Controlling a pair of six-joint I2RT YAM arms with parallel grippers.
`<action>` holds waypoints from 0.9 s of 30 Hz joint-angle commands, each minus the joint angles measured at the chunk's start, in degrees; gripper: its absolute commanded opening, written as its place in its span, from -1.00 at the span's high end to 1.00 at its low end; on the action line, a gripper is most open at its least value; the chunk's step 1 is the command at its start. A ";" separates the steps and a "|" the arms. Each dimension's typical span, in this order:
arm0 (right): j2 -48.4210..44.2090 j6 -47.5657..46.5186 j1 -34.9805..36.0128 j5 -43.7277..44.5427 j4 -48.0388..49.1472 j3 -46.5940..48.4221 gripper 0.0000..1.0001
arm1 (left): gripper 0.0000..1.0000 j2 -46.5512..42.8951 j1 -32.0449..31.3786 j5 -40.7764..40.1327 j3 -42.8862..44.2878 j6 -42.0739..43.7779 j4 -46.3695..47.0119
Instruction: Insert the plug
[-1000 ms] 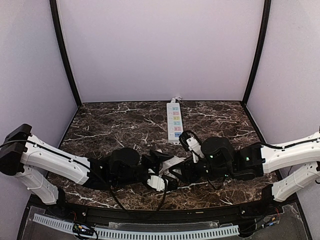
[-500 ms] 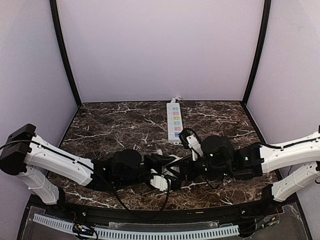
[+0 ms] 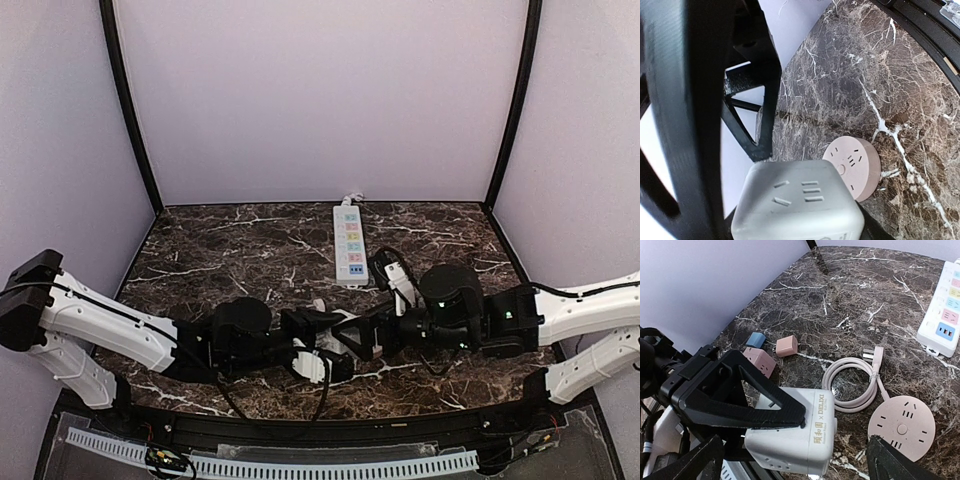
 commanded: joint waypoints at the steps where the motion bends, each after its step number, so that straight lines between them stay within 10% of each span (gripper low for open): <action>1: -4.48 -2.41 -0.18 -0.32 1.09 -2.02 -0.97 | 0.65 -4.17 -0.26 1.08 -2.98 0.18 4.14; 27: -16.49 -12.52 -11.54 -35.91 16.31 -9.20 -0.97 | 0.98 -13.12 10.34 34.77 -10.34 -12.72 18.31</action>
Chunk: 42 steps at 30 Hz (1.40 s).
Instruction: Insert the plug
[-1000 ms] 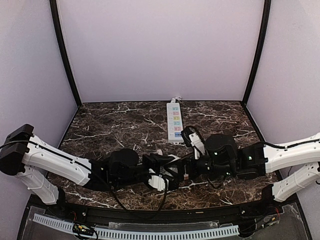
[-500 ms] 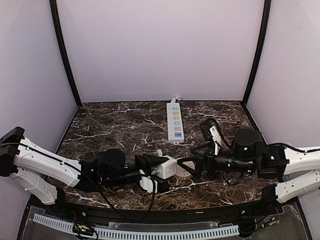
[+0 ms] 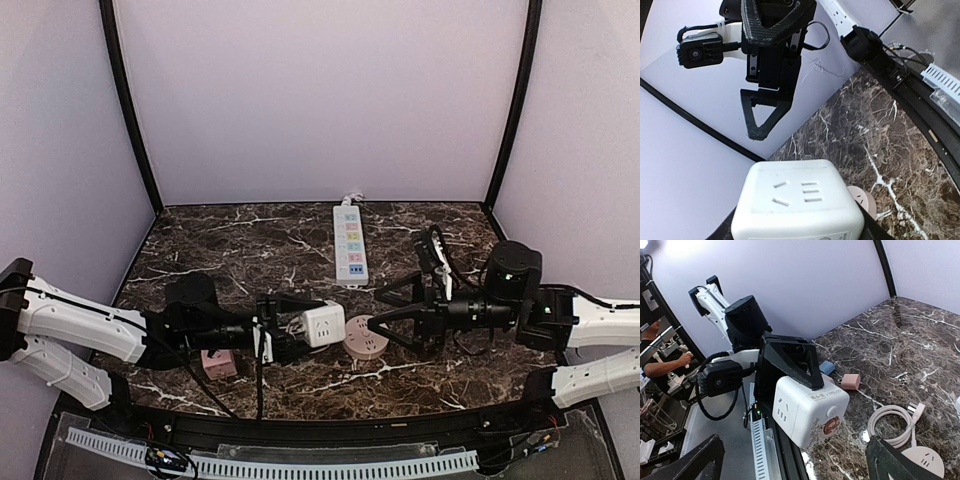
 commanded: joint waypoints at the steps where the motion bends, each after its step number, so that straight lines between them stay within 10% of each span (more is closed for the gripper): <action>1: 0.13 -1.23 -1.26 -9.48 5.99 -0.75 -0.97 | 0.98 -1.99 1.31 9.74 -1.32 -4.55 7.10; 42: 15.77 12.65 1.92 -16.54 25.36 1.17 -0.97 | 0.98 4.55 1.82 17.59 0.54 -9.47 21.30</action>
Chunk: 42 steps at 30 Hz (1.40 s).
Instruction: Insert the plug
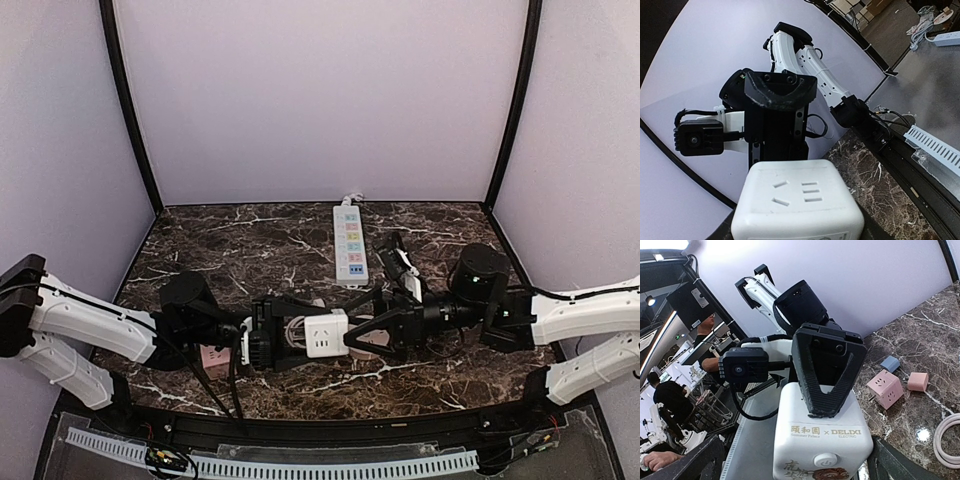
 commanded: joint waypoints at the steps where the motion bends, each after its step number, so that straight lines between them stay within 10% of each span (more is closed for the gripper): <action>1: 1.34 1.54 1.46 1.48 4.78 0.52 -0.95 | 0.98 1.04 0.35 -0.57 1.15 -1.67 6.34; 25: 3.43 1.66 3.57 6.20 6.27 2.21 -0.37 | 0.98 5.68 0.37 -4.45 0.52 -0.93 14.29; 33: 4.05 1.13 3.85 6.42 5.80 2.74 0.23 | 0.98 7.14 0.38 -5.14 -0.05 -0.84 16.30; 35: 3.88 0.97 3.81 6.47 5.43 2.74 0.41 | 0.80 6.99 0.38 -5.41 -0.38 -0.88 16.19; 39: 2.88 0.59 3.85 7.61 3.72 2.49 0.68 | -0.68 5.93 0.33 -5.99 -1.53 -1.93 16.09; 42: 1.57 -0.20 3.86 9.23 1.93 2.09 0.85 | -0.96 4.80 0.35 -7.00 -2.92 -2.46 16.39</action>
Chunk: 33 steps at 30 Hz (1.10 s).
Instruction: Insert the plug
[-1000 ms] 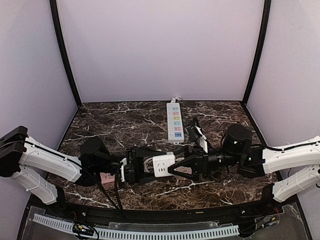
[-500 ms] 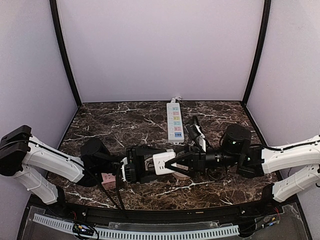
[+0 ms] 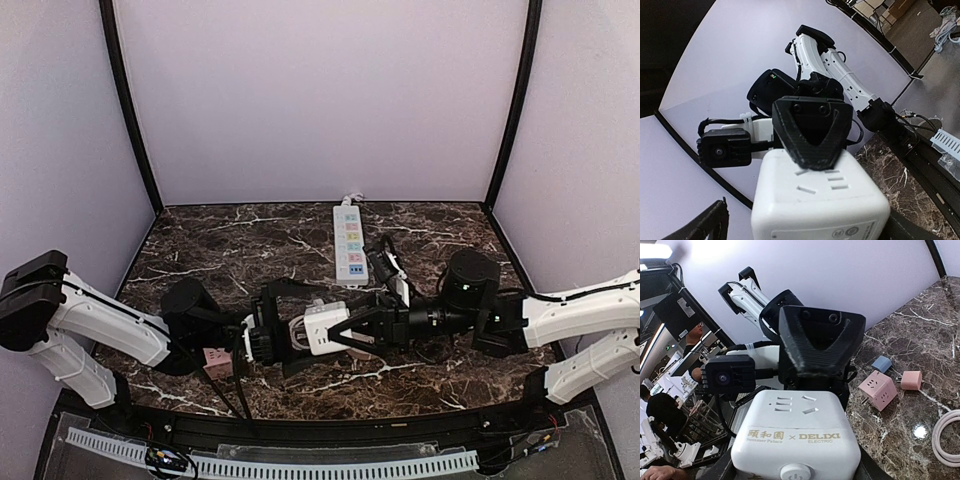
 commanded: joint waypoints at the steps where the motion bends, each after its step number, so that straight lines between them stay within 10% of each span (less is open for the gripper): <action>1: -2.35 -1.96 0.83 2.20 -1.26 1.16 0.92 | -0.97 -2.59 0.37 -2.72 -2.96 -1.75 0.49; 24: -9.69 -7.20 0.82 20.23 -26.56 7.43 1.00 | -0.97 -17.52 0.37 -21.48 -11.43 -18.82 -15.20; 33: -10.27 -4.54 0.77 30.21 -42.42 14.05 1.00 | -0.97 -16.60 0.36 -45.66 -9.94 -29.35 -22.70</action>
